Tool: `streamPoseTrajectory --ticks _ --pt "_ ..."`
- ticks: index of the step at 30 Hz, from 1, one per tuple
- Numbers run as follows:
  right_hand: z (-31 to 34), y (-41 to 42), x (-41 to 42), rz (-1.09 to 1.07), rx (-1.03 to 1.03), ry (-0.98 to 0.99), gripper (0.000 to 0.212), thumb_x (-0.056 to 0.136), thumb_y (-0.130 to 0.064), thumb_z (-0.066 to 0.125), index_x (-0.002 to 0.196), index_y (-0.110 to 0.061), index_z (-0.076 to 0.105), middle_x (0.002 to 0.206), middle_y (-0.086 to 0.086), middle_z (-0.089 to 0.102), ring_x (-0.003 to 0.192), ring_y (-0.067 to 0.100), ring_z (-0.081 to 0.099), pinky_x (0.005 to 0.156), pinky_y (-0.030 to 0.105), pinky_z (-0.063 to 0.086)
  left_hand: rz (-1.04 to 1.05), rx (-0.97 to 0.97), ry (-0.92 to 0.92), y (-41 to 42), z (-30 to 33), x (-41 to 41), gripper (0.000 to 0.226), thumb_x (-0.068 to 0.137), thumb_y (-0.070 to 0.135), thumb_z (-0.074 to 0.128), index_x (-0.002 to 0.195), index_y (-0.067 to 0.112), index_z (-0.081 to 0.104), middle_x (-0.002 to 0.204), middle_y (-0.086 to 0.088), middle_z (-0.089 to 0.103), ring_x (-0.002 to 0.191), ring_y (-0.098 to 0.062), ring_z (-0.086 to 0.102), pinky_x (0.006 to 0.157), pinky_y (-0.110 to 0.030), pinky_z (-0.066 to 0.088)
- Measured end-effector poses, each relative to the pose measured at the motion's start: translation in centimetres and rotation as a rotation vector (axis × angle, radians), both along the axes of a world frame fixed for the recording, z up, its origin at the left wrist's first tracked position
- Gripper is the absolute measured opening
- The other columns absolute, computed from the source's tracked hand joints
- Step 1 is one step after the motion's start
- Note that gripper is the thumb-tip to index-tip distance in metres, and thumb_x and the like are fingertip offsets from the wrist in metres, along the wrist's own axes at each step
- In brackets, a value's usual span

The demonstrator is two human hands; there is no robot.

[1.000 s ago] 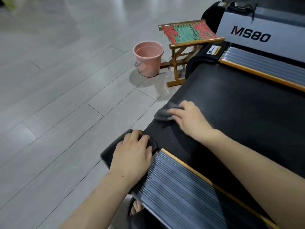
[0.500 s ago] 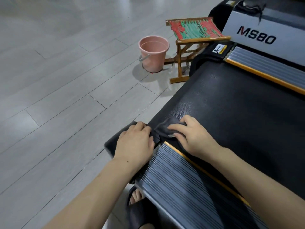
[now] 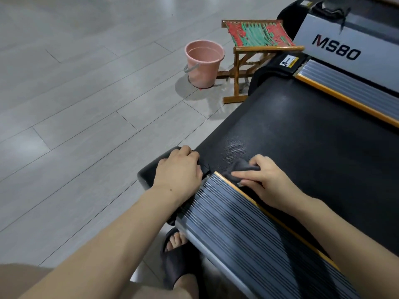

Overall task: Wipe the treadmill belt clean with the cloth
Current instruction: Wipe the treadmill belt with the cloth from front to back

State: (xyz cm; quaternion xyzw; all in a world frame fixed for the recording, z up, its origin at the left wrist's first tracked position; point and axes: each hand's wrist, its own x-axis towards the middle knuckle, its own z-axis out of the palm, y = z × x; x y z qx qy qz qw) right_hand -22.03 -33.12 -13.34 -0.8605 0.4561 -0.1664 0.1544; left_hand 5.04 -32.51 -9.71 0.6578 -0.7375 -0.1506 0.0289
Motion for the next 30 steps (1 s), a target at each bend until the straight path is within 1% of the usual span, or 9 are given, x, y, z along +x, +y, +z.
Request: streamPoseTrajectory --ticks 3,5,8,12,15,20,24,28,30 --pt "0.0 -1.8 3.3 -0.186 0.006 -0.067 0.025 0.094 -0.033 0.064 0.118 -0.038 0.07 0.097 -0.006 0.044 0.092 0.015 0.044 0.079 0.036 0.047 -0.013 0.015 -0.032 -0.1 0.2 -0.4 0.035 0.101 0.035 0.041 0.125 0.018 0.06 0.127 -0.001 0.053 0.118 -0.025 0.05 0.09 -0.045 0.049" --pt "0.0 -3.3 5.8 -0.249 0.007 -0.063 0.025 0.095 -0.034 0.062 0.119 -0.038 0.069 0.097 -0.005 0.042 0.094 0.016 0.043 0.081 0.038 0.048 -0.026 0.005 -0.053 0.0 0.1 -0.5 0.036 0.1 0.036 0.042 0.126 0.018 0.059 0.128 -0.002 0.053 0.118 -0.025 0.051 0.09 -0.045 0.049" --pt "0.4 -2.3 5.3 -0.149 0.074 0.007 0.027 0.096 -0.035 0.059 0.12 -0.043 0.067 0.099 -0.006 0.042 0.094 0.017 0.042 0.084 0.04 0.046 -0.038 -0.006 -0.051 0.4 -0.2 -0.4 0.038 0.099 0.036 0.045 0.129 0.017 0.058 0.13 -0.003 0.053 0.119 -0.025 0.052 0.092 -0.043 0.048" --pt "0.9 2.8 -0.4 0.032 0.069 0.053 0.03 0.095 -0.032 0.061 0.12 -0.048 0.065 0.101 -0.005 0.044 0.092 0.019 0.045 0.08 0.041 0.045 -0.039 -0.031 -0.053 0.9 -0.4 -0.7 0.04 0.099 0.037 0.045 0.132 0.017 0.057 0.132 -0.002 0.052 0.119 -0.024 0.051 0.096 -0.041 0.045" --pt "0.6 3.1 -1.4 -0.026 0.057 0.042 0.029 0.093 -0.031 0.064 0.117 -0.047 0.068 0.101 -0.006 0.045 0.092 0.018 0.046 0.079 0.041 0.047 -0.035 -0.027 -0.056 1.1 -0.3 -0.9 0.042 0.099 0.038 0.043 0.133 0.016 0.056 0.134 -0.003 0.052 0.12 -0.025 0.051 0.098 -0.042 0.045" --pt "-0.5 -0.2 3.7 -0.186 0.036 -0.023 0.024 0.095 -0.036 0.059 0.115 -0.043 0.07 0.1 -0.007 0.043 0.094 0.016 0.044 0.085 0.041 0.047 -0.038 -0.029 -0.077 1.3 -0.3 -1.1 0.043 0.099 0.038 0.044 0.135 0.017 0.055 0.137 -0.005 0.051 0.125 -0.026 0.049 0.101 -0.043 0.043" --pt "0.0 1.8 1.9 -0.119 0.116 0.001 0.026 0.096 -0.035 0.059 0.118 -0.045 0.069 0.103 -0.01 0.043 0.098 0.015 0.042 0.09 0.034 0.042 -0.038 -0.039 -0.082 1.9 -0.1 -2.0 0.044 0.099 0.039 0.043 0.137 0.019 0.051 0.139 -0.007 0.049 0.129 -0.027 0.045 0.106 -0.045 0.04" --pt "1.1 7.0 -5.1 -0.086 0.13 0.036 0.028 0.094 -0.031 0.065 0.117 -0.045 0.069 0.102 -0.009 0.044 0.096 0.015 0.044 0.087 0.026 0.04 -0.116 -0.121 -0.04 3.0 0.1 -4.1 0.041 0.1 0.037 0.043 0.136 0.018 0.05 0.143 -0.01 0.044 0.136 -0.028 0.038 0.112 -0.048 0.034" --pt "1.4 10.3 -8.3 -0.118 0.158 0.043 0.028 0.093 -0.035 0.063 0.117 -0.049 0.068 0.103 -0.012 0.045 0.097 0.014 0.046 0.086 0.02 0.039 -0.185 -0.145 -0.038 3.8 0.0 -5.3 0.042 0.1 0.036 0.043 0.138 0.018 0.049 0.147 -0.011 0.042 0.143 -0.029 0.033 0.115 -0.049 0.032"
